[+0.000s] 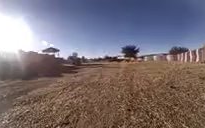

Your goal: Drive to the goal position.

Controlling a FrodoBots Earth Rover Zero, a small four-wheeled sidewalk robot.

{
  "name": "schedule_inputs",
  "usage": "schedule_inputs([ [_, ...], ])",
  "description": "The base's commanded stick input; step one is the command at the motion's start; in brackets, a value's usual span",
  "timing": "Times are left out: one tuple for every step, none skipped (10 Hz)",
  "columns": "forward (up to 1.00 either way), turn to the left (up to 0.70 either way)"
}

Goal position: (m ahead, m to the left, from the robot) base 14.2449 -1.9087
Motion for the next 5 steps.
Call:
schedule_inputs([
  [0.5, 0.0],
  [0.5, 0.0],
  [0.5, 0.0],
  [0.5, 0.0],
  [0.5, 0.0],
])
